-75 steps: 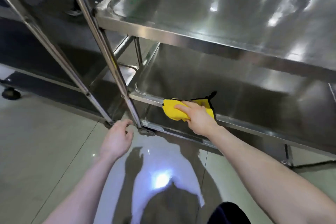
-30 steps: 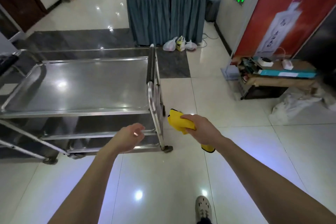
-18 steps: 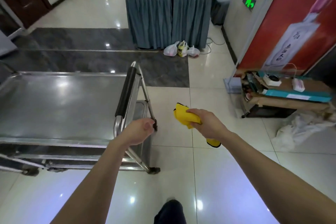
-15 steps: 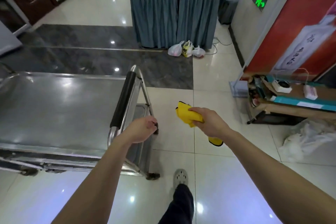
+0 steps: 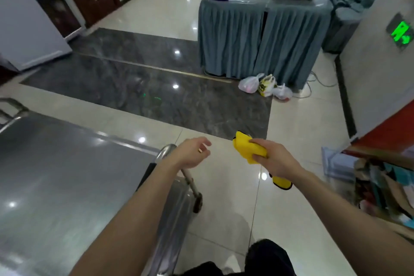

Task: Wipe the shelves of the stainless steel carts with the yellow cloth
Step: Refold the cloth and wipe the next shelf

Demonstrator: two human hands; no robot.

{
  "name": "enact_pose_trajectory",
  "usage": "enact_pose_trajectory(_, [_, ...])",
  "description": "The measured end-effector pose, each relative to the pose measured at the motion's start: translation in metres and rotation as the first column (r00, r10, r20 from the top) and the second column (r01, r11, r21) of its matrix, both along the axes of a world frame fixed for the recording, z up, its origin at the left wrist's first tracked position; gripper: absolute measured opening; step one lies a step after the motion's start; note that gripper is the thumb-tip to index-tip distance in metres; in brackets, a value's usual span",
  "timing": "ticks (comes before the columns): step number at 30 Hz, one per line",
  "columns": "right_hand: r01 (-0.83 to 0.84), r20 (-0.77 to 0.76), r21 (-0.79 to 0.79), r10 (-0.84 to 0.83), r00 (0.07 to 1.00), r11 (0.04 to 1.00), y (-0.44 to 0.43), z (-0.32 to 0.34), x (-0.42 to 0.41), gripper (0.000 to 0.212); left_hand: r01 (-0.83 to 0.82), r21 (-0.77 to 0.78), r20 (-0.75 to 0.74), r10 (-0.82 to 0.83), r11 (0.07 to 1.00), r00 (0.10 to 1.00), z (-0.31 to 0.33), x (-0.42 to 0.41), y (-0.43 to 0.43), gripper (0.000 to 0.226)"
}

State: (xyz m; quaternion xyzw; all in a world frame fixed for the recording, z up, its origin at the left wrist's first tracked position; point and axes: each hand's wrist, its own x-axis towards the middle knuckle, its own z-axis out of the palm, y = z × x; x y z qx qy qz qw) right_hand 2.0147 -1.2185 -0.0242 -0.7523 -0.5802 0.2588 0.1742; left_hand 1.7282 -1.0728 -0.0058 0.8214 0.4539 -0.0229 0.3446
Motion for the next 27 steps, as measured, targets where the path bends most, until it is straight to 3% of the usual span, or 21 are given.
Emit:
enact_pose_trajectory(5, [-0.221,-0.051,0.036,0.222,0.974,0.975,0.157,-0.008,0.024,0.054,-0.248,-0.054,0.045,0.250,0.967,0.967,-0.011,0.011,0.093,0.030])
enact_pose_trajectory(8, [-0.370,-0.104,0.035,0.372,0.922,0.928,0.250,-0.011,0.020,0.057,-0.428,-0.123,0.111,0.441,0.895,0.891,-0.016,0.014,0.140,0.031])
enact_pose_trajectory(14, [-0.674,-0.136,-0.010,0.667,0.733,0.739,0.391,-0.002,-0.035,0.077,-0.721,-0.292,0.169,0.776,0.628,0.607,-0.021,-0.003,0.191,0.040])
enact_pose_trajectory(18, [-0.823,-0.132,0.017,0.817,0.561,0.567,0.458,-0.006,-0.090,0.076,-0.808,-0.424,0.240,0.911,0.410,0.336,-0.027,-0.027,0.211,0.071])
enact_pose_trajectory(22, [-0.912,-0.206,0.014,0.894,0.398,0.409,0.517,-0.015,-0.141,0.078,-0.850,-0.463,0.295,0.948,0.250,0.119,-0.034,-0.050,0.245,0.062])
enact_pose_trajectory(25, [-0.950,-0.211,-0.056,0.926,0.313,0.309,0.555,-0.019,-0.169,0.081,-0.855,-0.462,0.313,0.945,0.236,0.092,-0.029,-0.069,0.273,0.044])
enact_pose_trajectory(27, [-0.966,-0.209,-0.079,0.943,0.259,0.247,0.579,-0.020,-0.185,0.084,-0.885,-0.363,0.281,0.940,0.292,0.194,-0.024,-0.082,0.285,0.038])
